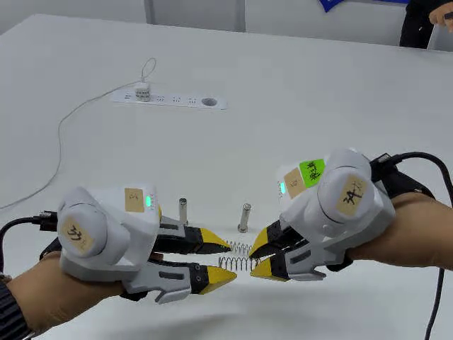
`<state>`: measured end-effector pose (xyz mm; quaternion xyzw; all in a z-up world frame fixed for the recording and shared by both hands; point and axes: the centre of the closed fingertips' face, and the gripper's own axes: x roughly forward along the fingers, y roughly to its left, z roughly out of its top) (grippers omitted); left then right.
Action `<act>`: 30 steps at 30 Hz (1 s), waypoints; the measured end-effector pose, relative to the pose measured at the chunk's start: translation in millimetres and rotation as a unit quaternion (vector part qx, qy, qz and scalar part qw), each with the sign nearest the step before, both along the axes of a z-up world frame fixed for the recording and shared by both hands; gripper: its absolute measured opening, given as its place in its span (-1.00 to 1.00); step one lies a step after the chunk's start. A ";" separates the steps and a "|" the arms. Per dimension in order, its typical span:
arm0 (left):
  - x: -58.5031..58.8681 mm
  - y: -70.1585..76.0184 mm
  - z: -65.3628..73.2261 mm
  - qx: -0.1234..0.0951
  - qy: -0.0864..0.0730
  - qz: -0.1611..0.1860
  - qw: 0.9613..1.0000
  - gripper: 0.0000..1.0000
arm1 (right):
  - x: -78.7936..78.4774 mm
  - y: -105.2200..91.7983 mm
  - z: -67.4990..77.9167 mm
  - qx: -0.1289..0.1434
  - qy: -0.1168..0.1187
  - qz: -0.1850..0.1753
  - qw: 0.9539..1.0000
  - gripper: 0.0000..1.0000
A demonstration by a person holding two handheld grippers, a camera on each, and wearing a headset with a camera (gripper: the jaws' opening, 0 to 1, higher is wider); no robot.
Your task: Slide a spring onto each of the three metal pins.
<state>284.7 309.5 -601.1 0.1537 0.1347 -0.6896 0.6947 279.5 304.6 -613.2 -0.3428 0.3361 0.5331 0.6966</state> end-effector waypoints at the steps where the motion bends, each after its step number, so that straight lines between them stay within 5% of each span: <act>1: 0.0 -0.3 0.2 0.000 -0.001 -0.001 1.000 -0.61 | -0.3 0.7 0.9 0.001 -0.001 0.001 1.000 -0.77; 22: -9.5 -3.4 -1.8 0.009 -0.009 -0.022 1.000 -0.77 | -6.6 -1.3 -1.6 0.006 0.003 0.004 1.000 -0.76; 30: -11.7 -4.0 8.7 -0.007 -0.003 -0.020 1.000 -0.78 | -7.0 -4.0 -4.0 0.006 0.009 0.001 1.000 -0.73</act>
